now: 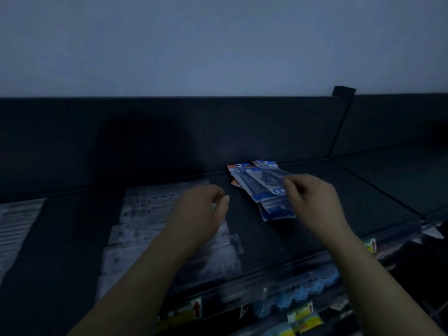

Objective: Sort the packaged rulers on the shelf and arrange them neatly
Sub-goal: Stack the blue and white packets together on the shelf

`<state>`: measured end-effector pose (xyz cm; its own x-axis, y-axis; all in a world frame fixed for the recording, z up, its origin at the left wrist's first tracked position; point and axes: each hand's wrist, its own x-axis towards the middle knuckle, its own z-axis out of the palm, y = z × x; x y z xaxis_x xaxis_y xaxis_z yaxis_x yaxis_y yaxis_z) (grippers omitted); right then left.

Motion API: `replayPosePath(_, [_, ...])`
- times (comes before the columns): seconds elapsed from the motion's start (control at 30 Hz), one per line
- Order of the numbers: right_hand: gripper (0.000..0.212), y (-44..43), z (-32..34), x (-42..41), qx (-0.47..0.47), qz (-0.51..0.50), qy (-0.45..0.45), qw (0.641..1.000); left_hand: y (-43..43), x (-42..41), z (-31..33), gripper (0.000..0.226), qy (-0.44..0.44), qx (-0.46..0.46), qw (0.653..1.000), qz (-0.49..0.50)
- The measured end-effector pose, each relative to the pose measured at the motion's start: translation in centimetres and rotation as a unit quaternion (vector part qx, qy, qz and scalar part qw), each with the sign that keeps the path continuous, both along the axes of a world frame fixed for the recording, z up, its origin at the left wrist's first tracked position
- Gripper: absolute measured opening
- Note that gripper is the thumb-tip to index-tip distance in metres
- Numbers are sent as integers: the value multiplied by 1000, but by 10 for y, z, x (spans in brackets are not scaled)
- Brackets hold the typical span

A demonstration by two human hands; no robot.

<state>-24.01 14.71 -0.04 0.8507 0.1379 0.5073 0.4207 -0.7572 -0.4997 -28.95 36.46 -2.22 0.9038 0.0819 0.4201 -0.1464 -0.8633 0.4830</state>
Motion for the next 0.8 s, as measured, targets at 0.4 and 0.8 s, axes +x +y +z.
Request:
replayPosePath(0.4, [20,-51,-15,120,-102,61,241,963,-75,111,-2,38,188,-292,936,55])
replayPosePath(0.8, [39,-66,-23,171,-84,131,306,939,-94,106,4,5,152,-533,825,112])
